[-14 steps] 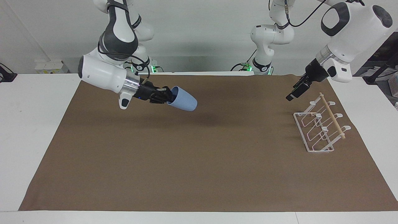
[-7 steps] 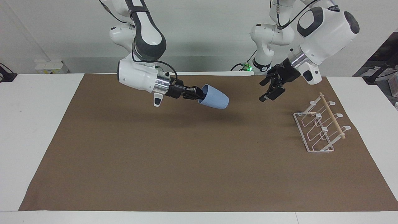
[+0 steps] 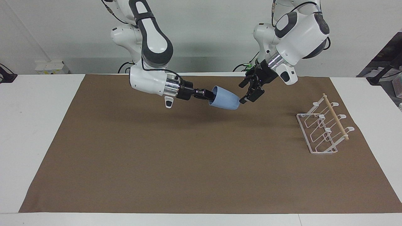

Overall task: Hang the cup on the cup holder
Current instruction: 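Grasp the cup with the left gripper while the right gripper holds it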

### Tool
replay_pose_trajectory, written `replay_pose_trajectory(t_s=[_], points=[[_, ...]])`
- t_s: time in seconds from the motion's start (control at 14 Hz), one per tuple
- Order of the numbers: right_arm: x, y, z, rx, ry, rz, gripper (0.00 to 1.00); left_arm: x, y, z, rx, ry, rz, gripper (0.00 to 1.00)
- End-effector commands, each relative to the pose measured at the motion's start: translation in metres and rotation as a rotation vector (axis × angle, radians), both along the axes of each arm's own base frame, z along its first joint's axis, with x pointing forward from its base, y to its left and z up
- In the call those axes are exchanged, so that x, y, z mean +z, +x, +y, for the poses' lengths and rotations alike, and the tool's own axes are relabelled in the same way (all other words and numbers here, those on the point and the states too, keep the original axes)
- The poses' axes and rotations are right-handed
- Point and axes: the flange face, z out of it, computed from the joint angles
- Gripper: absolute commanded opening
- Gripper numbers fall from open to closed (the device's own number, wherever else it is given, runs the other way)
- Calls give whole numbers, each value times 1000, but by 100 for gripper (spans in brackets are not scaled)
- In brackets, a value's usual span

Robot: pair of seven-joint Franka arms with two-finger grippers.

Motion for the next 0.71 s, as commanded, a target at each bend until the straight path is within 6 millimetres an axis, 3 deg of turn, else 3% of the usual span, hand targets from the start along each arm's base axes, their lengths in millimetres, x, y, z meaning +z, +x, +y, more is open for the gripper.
replay_pose_trajectory(t_s=[0.0, 0.29, 0.64], points=[[3, -1, 0, -26, 11, 13, 0, -5, 0, -14, 72, -29, -12, 100], [3, 0, 0, -26, 11, 15, 0, -23, 8, -25, 96, -23, -6, 100], [3, 1, -1, -28, 12, 15, 0, -29, 7, -44, 121, -37, -22, 98]])
